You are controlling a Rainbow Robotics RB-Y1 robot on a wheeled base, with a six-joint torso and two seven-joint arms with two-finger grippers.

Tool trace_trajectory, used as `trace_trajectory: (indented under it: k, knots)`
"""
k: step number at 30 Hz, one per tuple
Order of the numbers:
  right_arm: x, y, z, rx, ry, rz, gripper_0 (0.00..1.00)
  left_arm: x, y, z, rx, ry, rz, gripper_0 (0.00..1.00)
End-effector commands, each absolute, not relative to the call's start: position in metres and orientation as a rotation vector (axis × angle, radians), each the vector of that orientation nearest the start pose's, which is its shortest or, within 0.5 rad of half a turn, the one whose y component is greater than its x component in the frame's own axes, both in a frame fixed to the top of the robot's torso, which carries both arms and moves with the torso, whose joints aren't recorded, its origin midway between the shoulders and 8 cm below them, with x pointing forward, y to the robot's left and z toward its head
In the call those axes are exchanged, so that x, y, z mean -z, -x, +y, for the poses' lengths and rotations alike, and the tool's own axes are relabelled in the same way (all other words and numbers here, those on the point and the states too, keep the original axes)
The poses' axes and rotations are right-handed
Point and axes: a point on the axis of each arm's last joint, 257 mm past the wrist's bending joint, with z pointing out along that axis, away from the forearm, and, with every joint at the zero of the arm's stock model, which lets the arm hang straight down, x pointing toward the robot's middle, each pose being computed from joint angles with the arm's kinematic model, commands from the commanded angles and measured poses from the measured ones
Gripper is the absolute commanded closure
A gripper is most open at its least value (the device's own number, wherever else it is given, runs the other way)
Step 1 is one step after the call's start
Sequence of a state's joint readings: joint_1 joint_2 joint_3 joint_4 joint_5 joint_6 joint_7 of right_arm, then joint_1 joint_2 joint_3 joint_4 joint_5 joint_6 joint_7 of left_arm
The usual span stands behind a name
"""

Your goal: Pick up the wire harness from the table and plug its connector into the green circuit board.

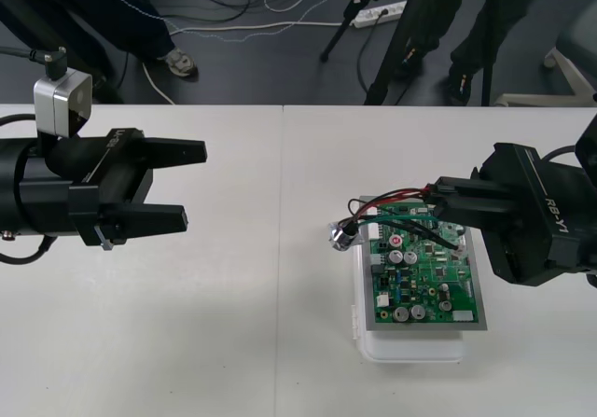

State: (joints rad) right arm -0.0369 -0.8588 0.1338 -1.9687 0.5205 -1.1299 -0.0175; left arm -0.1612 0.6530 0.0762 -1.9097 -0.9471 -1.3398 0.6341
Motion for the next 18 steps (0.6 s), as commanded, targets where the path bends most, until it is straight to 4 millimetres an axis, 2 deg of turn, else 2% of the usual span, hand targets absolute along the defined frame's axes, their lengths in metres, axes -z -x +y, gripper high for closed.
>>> trace_trajectory:
  k: [1,9,18]
  knots:
    - [0.015,-0.296,-0.105,-1.112,1.098,0.988,1.0,0.011,-0.326,0.09,1.323,-1.057,1.291,0.0]
    - [0.022,-0.306,-0.105,-1.032,1.121,1.003,1.0,-0.002,-0.323,0.083,1.281,-1.16,1.243,0.0]
    - [0.019,-0.311,-0.092,-0.916,1.151,0.985,1.0,0.001,-0.32,0.071,1.174,-1.289,1.193,0.0]
